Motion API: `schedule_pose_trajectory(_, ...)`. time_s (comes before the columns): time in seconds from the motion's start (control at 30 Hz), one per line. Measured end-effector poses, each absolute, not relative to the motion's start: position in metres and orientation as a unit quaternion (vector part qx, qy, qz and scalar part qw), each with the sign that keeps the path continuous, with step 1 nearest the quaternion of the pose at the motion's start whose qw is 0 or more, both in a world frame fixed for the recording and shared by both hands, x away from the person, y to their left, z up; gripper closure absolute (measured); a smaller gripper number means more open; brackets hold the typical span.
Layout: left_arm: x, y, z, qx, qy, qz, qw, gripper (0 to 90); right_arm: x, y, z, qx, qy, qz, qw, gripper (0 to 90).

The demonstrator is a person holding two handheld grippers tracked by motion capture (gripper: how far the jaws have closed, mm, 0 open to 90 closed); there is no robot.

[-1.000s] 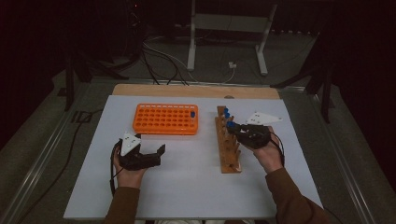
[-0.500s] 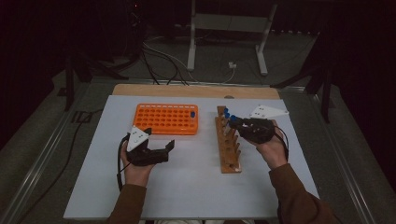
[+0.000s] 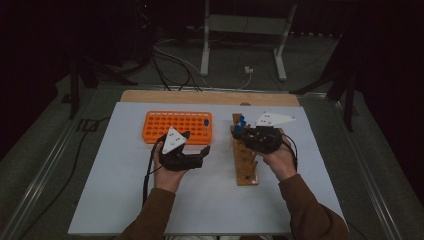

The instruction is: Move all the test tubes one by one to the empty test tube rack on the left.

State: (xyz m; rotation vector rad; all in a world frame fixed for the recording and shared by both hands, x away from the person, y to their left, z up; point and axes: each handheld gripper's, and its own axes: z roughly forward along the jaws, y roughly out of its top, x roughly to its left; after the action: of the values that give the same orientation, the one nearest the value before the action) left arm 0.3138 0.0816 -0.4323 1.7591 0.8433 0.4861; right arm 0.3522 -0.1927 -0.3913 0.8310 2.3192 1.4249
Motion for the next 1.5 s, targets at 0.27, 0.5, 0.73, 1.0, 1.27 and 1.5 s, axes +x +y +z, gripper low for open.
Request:
schedule_pose_trajectory(0.27,0.319,0.062,-0.436,0.757,0.335,0.196,0.526,27.0,0.352,-0.176,-0.396,0.280,0.812,0.495,0.128,76.8)
schedule_pose_trajectory(0.5,0.322,0.054,-0.441,0.766,0.322,0.191,0.523,47.4,0.351,-0.166,-0.398,0.273,0.816,0.495,0.118,76.8)
schedule_pose_trajectory(0.73,0.322,0.049,-0.444,0.774,0.309,0.191,0.518,59.3,0.351,-0.159,-0.401,0.270,0.818,0.497,0.108,76.8)
schedule_pose_trajectory(1.0,0.323,0.047,-0.446,0.780,0.301,0.190,0.515,67.3,0.350,-0.154,-0.403,0.266,0.819,0.500,0.098,76.9)
schedule_pose_trajectory(1.27,0.323,0.045,-0.448,0.783,0.294,0.196,0.512,77.7,0.350,-0.154,-0.404,0.262,0.821,0.498,0.095,74.2)
schedule_pose_trajectory(1.5,0.326,0.048,-0.449,0.778,0.308,0.195,0.511,77.9,0.351,-0.163,-0.400,0.269,0.812,0.510,0.089,41.8)
